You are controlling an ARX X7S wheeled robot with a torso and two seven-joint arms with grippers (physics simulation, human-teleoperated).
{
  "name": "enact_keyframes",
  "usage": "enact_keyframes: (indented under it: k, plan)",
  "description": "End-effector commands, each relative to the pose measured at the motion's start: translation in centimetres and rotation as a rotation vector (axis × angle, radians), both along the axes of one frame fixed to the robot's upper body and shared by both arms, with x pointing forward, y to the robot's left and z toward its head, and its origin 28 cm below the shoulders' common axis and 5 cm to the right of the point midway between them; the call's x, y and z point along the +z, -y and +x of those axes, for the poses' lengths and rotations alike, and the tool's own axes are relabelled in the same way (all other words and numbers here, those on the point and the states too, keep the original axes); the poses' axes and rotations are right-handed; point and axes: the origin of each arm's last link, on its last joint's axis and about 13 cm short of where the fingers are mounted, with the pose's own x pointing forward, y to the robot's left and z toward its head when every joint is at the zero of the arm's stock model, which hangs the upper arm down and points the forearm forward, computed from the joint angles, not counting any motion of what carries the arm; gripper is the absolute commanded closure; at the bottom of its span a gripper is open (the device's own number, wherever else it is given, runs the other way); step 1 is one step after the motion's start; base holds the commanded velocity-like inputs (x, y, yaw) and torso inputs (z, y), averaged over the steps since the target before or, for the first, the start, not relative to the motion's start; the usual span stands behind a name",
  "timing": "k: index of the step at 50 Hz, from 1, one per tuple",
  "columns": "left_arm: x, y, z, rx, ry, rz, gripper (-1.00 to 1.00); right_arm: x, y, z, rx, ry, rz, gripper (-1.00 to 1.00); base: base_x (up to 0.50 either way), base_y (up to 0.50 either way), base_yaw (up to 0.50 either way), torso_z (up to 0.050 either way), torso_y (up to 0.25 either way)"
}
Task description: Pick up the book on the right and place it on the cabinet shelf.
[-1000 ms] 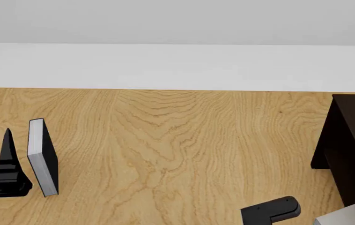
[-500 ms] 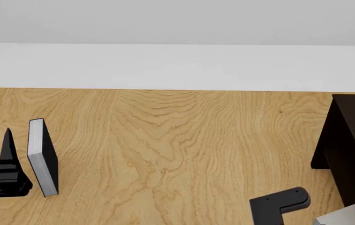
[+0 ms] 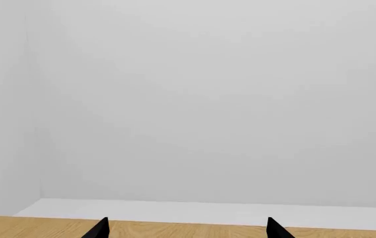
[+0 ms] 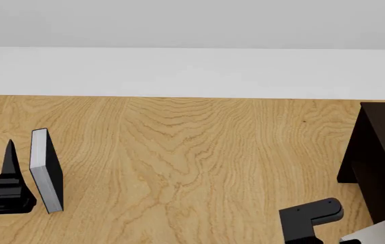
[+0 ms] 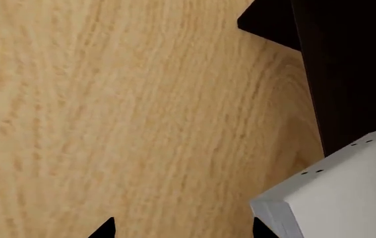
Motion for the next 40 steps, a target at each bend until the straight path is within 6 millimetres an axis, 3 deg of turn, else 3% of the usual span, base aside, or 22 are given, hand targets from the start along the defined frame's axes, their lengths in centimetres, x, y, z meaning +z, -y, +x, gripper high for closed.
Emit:
enact_keyframes:
  k: [1, 14, 26, 40]
  plan:
    - [0.0, 0.0, 0.0, 0.002, -0.001, 0.001, -1.00, -0.7, 0.7, 0.9, -0.015, -0.019, -0.024, -1.00, 0.00, 0.00, 0.00, 0.000, 0.000]
    - [-0.2, 0.0, 0.1, 0.004, -0.005, 0.004, -1.00, -0.3, 2.0, 1.2, -0.077, -0.012, -0.075, -1.00, 0.00, 0.00, 0.00, 0.000, 0.000]
    - [-0.3, 0.1, 0.1, 0.000, -0.008, 0.007, -1.00, 3.1, 3.1, 0.2, -0.122, 0.043, -0.130, -1.00, 0.00, 0.00, 0.00, 0.000, 0.000]
    - [-0.4, 0.1, 0.2, 0.000, -0.009, 0.009, -1.00, 3.0, 5.1, 1.1, -0.187, 0.028, -0.186, -1.00, 0.00, 0.00, 0.00, 0.000, 0.000]
